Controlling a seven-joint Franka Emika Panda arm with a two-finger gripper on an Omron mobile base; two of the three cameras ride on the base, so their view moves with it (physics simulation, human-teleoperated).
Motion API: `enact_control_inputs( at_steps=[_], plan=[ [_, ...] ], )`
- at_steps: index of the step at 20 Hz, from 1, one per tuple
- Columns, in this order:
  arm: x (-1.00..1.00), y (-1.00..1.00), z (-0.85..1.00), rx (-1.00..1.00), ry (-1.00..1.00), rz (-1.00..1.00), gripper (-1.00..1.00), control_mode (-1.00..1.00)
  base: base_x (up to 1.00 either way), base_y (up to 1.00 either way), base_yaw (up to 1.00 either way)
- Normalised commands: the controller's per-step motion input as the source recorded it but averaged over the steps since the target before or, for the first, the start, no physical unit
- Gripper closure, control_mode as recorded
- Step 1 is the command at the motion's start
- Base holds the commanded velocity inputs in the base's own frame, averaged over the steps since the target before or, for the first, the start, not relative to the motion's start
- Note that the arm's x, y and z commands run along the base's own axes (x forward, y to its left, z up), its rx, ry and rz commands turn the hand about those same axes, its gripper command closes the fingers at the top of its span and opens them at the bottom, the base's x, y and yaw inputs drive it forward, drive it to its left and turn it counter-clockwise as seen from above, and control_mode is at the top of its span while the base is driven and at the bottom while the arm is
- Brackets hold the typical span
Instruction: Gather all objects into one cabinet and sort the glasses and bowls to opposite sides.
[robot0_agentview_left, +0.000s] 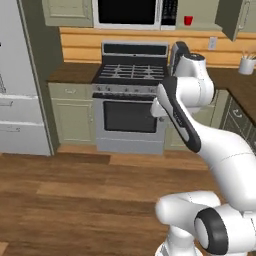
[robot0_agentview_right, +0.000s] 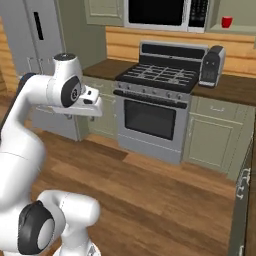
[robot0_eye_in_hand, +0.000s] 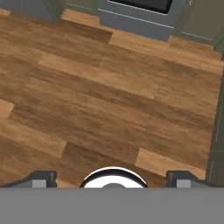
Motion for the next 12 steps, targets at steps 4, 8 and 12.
enact_control_inputs(
  at_steps=[4, 8, 12],
  plan=[
    [0.00, 0.00, 0.00, 0.00, 0.00, 0.00, -1.00, 1.00, 0.85, -0.91, -0.06],
    [0.00, 0.00, 0.00, 0.00, 0.00, 0.00, -1.00, 1.00, 0.98, -0.89, -0.07],
    [0.00, 0.00, 0.00, 0.00, 0.00, 0.00, -1.00, 1.00, 1.00, -0.57, -0.16]
  ],
)
